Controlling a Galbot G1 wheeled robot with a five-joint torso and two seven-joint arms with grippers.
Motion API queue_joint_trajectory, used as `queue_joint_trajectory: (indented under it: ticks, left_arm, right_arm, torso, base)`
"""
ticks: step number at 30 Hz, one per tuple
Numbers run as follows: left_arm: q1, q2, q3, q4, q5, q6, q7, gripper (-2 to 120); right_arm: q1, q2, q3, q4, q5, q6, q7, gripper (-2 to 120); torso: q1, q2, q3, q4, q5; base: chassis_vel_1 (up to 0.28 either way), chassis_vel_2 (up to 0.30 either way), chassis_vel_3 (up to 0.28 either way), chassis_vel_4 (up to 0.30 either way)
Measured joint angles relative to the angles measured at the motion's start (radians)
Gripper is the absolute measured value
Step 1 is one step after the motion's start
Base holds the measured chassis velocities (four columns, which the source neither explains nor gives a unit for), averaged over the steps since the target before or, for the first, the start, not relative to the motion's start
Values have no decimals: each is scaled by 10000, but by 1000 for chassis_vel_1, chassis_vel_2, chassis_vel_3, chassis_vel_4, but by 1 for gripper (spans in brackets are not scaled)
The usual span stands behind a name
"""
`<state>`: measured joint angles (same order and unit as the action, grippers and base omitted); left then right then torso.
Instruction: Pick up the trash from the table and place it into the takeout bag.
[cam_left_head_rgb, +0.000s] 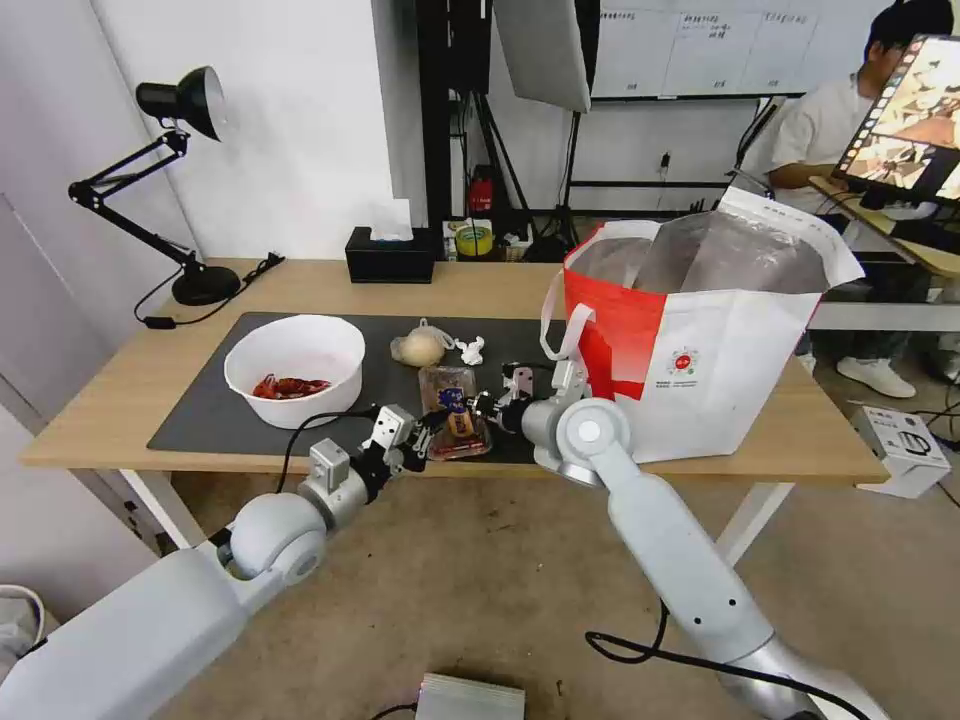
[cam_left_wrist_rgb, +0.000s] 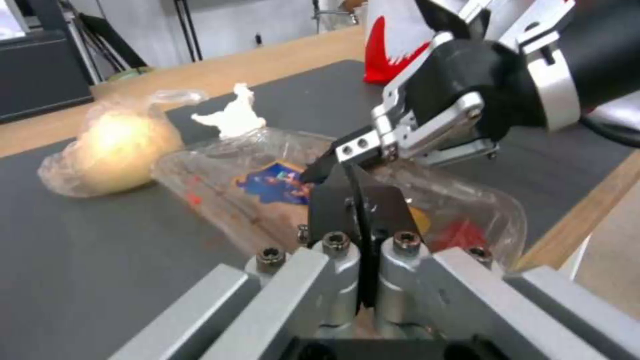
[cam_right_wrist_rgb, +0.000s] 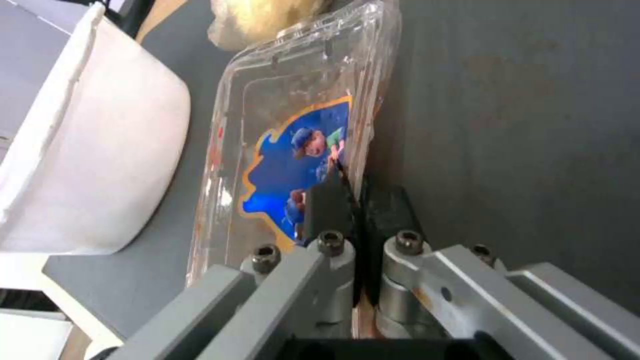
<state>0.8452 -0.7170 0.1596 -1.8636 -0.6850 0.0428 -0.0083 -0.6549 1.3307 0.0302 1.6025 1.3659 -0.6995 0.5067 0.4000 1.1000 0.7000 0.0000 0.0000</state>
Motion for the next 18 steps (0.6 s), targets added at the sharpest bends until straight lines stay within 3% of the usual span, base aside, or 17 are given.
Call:
queue_joint_trajectory:
  ticks: [6, 8, 11, 12, 13, 15, 18]
  left_arm:
    - [633, 163, -695, -234, 63, -62, 39, 0]
    - [1351, 275, -1567, -523, 145, -156, 44, 2]
    - [1655, 331, -1901, -671, 173, -219, 44, 5]
    - [2103, 397, -2372, -897, 207, -284, 44, 13]
    - [2103, 397, -2372, -897, 207, -284, 44, 13]
    - [2822, 429, -3031, -1249, 277, -476, 28, 27]
    - [3478, 357, -3582, -1462, 388, -615, 0, 36]
  right_arm:
    - [56, 3, 70, 34, 10, 0, -129, 0]
    - [73, 5, 139, 132, 12, 71, -391, 0]
    - [74, -13, 152, 212, 13, 132, -511, 0]
    - [42, -72, 221, 374, 15, 190, -685, 0]
    - [42, -72, 221, 374, 15, 190, -685, 0]
    - [-48, -216, 409, 719, 26, 243, -983, 0]
    - [-101, -387, 588, 1033, 32, 365, -1376, 0]
  torso:
    - [1, 0, 1, -1, 0]
    - [1, -1, 1, -1, -2]
    - [1, 0, 1, 0, 0]
    - [1, 0, 1, 1, -2]
    - [1, 0, 1, 1, -2]
    - [0, 0, 1, -2, -1]
    - [1, 0, 0, -2, 1]
  base:
    - [0, 0, 0, 0]
    - [0, 0, 0, 0]
    - [0, 0, 0, 0]
    - [0, 0, 0, 0]
    - [0, 0, 0, 0]
    - [0, 0, 0, 0]
    - [0, 0, 0, 0]
